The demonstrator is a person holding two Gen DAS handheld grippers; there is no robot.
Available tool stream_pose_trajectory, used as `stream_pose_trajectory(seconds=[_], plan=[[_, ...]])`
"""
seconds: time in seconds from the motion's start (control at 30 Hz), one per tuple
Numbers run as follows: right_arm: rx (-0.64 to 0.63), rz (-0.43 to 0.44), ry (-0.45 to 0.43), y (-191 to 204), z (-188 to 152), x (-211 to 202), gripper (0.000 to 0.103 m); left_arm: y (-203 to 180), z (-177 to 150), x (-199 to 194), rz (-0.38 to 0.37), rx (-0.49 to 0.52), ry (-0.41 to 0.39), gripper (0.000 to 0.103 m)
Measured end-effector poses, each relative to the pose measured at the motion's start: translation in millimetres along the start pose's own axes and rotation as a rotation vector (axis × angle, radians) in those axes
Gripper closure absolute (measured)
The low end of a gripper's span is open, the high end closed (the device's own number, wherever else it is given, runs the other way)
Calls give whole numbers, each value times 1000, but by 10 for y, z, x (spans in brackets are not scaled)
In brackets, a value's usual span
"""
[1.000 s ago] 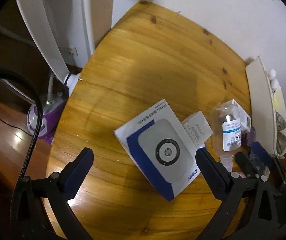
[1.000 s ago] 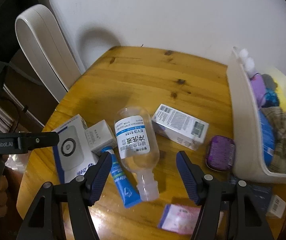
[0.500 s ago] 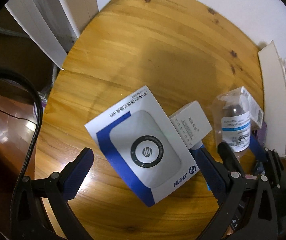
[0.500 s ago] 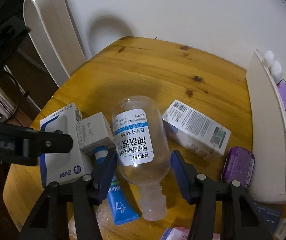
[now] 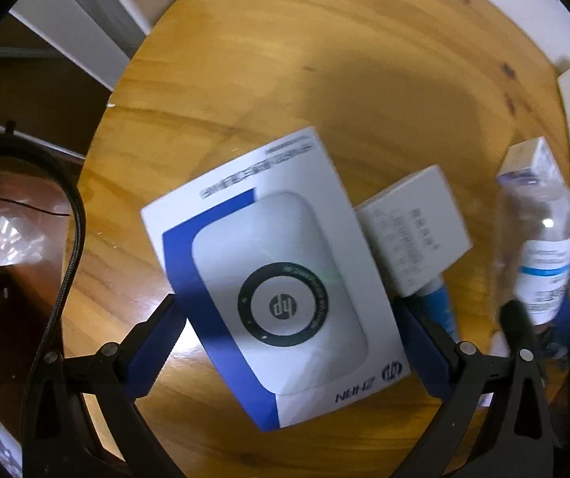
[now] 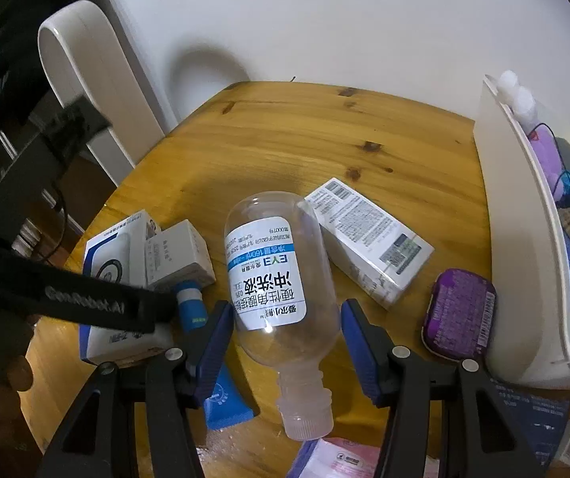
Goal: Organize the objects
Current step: 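Grasp the HP WiFi box with the left tool while the right tool grasps the clear bottle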
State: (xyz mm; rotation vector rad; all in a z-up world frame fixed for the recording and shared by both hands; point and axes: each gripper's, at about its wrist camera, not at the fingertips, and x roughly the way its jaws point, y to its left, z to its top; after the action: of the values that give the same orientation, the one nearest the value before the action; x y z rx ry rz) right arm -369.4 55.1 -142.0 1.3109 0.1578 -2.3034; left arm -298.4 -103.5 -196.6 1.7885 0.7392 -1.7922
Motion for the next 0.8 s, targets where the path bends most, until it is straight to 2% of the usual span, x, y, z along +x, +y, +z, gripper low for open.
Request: stream_pose_trajectory(seconds=[0.07, 0.13, 0.17, 0.2, 0.27, 0.4, 0.8], plan=[[1, 1, -6, -8, -18, -17, 46, 84, -2, 13, 14, -11, -4, 6], [1, 0, -8, -14, -27, -20, 47, 187, 0, 1, -10, -40, -6, 12], [1, 2, -7, -17, -27, -23, 47, 247, 2, -34, -9, -53, -18, 21], [0, 2, -7, -18, -28, -25, 47, 283, 4, -60, -5, -59, -26, 23], [3, -1, -14, -19, -33, -41, 47, 357, 3, -88, 18, -56, -35, 23], [19, 8, -41, -16, -43, -153, 47, 455, -50, -140, 11, -30, -48, 23], [96, 32, -134, 70, -186, -714, 47, 561, -311, -897, -33, 146, -259, 23]])
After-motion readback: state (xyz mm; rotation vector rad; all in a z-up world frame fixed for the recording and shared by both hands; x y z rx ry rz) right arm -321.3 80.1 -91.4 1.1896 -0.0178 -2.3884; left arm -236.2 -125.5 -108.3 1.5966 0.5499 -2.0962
